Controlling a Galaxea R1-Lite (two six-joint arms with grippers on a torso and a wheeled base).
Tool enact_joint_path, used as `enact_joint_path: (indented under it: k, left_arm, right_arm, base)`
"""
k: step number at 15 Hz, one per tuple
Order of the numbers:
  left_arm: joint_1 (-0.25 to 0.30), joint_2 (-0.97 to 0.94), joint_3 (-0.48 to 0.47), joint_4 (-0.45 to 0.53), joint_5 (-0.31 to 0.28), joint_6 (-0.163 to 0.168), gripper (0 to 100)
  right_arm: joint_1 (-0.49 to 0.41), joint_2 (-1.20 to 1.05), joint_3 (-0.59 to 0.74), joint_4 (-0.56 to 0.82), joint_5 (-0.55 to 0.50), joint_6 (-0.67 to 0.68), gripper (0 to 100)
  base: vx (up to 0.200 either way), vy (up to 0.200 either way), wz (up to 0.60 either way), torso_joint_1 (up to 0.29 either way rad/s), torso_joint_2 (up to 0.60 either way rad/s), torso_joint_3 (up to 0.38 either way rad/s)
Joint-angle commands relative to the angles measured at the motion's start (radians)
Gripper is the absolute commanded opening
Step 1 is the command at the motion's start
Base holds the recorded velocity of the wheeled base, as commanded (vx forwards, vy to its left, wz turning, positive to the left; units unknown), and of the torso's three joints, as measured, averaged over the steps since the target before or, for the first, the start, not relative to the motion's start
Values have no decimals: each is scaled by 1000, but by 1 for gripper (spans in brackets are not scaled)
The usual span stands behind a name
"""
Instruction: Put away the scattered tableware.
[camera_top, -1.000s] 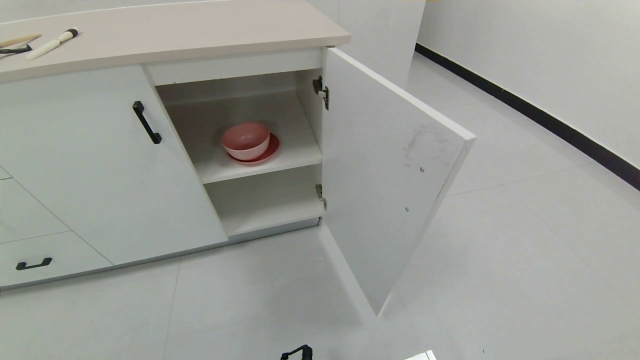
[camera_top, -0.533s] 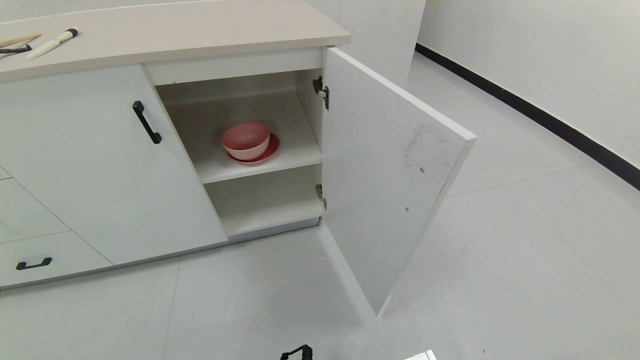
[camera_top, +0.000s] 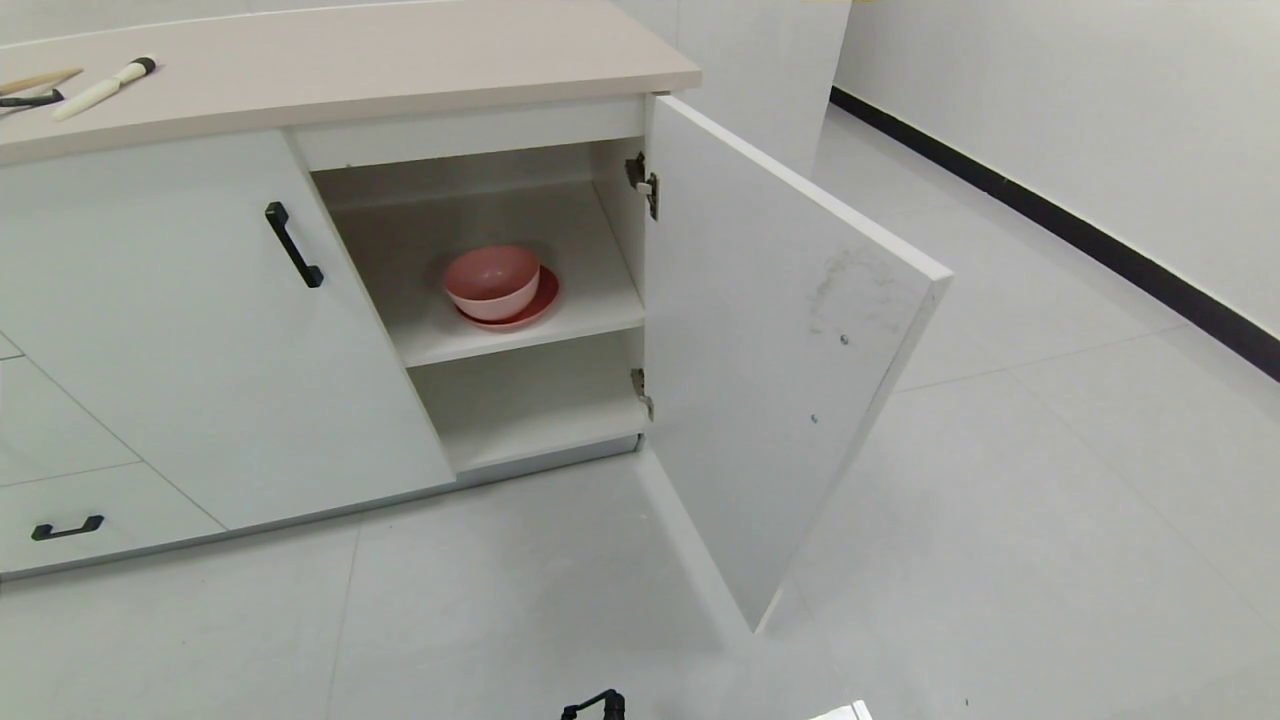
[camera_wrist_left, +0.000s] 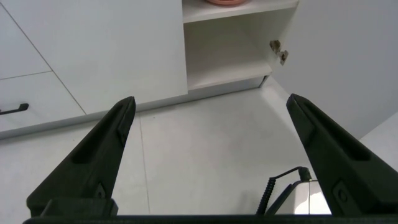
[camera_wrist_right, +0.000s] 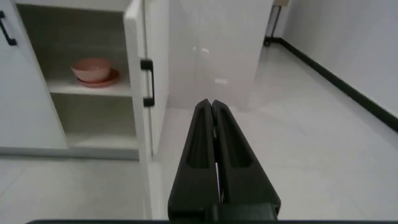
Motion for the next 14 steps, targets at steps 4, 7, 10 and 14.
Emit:
enact_joint_path:
  k: [4,7,10,14]
  left_arm:
    - [0,2,0,0,0,0,100]
    - [0,2,0,0,0,0,100]
    - [0,2,0,0,-1,-2,100]
    - [0,2,0,0,-1,-2,100]
  right_arm:
    - [46,620,166,-654,177,-98,0]
    - [84,807,148,-813,208,-107,0]
    - [114,925,42,-816,206,-112,0]
    - [147,1089,-111,-827,206,-124,0]
  base:
    - [0,0,0,0,0,0]
    - [0,0,0,0,0,0]
    - [0,0,0,0,0,0]
    - [0,0,0,0,0,0]
